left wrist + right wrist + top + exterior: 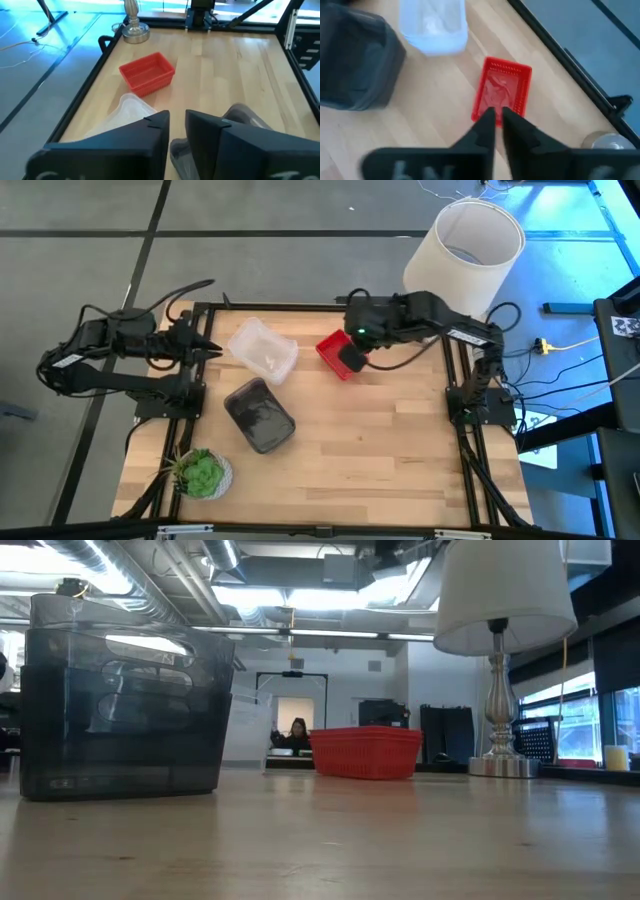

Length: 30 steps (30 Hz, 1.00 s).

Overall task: Stack baskets by color
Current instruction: Return to Home Position

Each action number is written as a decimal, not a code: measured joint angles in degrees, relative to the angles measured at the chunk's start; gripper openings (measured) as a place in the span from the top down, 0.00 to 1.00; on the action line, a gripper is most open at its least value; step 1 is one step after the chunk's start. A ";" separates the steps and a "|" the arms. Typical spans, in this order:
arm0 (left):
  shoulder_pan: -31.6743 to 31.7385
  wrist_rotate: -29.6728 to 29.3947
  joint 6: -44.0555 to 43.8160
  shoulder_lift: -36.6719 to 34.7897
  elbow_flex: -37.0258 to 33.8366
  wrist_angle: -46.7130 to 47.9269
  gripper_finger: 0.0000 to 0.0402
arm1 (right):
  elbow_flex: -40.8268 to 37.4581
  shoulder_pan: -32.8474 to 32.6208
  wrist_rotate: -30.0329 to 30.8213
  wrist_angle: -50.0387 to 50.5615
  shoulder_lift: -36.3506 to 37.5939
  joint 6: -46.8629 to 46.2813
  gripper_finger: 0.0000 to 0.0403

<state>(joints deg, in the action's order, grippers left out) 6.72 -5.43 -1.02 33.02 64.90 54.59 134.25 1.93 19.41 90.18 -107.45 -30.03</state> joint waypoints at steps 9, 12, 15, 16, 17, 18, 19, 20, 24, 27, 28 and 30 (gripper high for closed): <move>0.00 -0.02 1.14 -3.32 0.00 3.67 0.99 | -0.41 -2.98 2.94 -0.13 9.55 4.98 0.99; 0.00 -0.02 0.89 -5.76 0.02 3.89 1.00 | -2.28 -4.45 5.18 -0.25 14.21 4.67 0.99; 0.00 -0.16 0.04 -9.02 0.01 3.92 1.00 | -7.64 -6.38 7.98 -0.29 19.73 2.53 1.00; 0.00 -0.46 -0.40 -10.28 0.04 3.91 1.00 | -10.17 -6.99 8.77 -0.61 21.77 1.63 1.00; 0.00 -0.94 -0.94 -11.58 0.01 3.96 1.00 | -12.97 -7.56 9.06 -1.16 23.73 0.57 1.00; 0.00 -1.53 -1.56 -12.76 -0.12 3.88 1.00 | -16.02 -8.01 9.10 -2.43 25.79 0.00 1.00; 0.00 -2.02 -1.89 -13.77 -0.41 3.77 1.00 | -19.23 -8.47 9.10 -4.28 27.81 -0.78 1.00; 0.00 -2.47 -2.03 -14.80 -0.82 3.90 1.00 | -22.53 -8.82 9.07 -6.62 29.86 -1.21 1.00; 0.00 -4.46 -2.20 -19.42 -2.01 4.37 1.00 | -36.11 -9.96 8.79 -16.38 38.80 -0.78 1.00; 0.00 -4.69 -2.30 -22.43 -2.98 3.36 1.00 | -45.52 -10.56 6.80 -23.24 46.15 -1.77 1.00; 0.00 -4.44 -2.36 -23.26 -3.23 2.66 1.00 | -48.67 -10.82 6.04 -25.65 48.63 -1.53 1.00; 0.00 -4.13 -2.40 -24.97 -3.84 2.51 1.00 | -54.72 -11.55 4.88 -31.66 53.61 0.77 1.00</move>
<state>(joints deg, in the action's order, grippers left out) 6.72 -9.56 -3.42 8.05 61.06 57.10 79.52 -9.62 24.29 58.52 -53.83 -29.25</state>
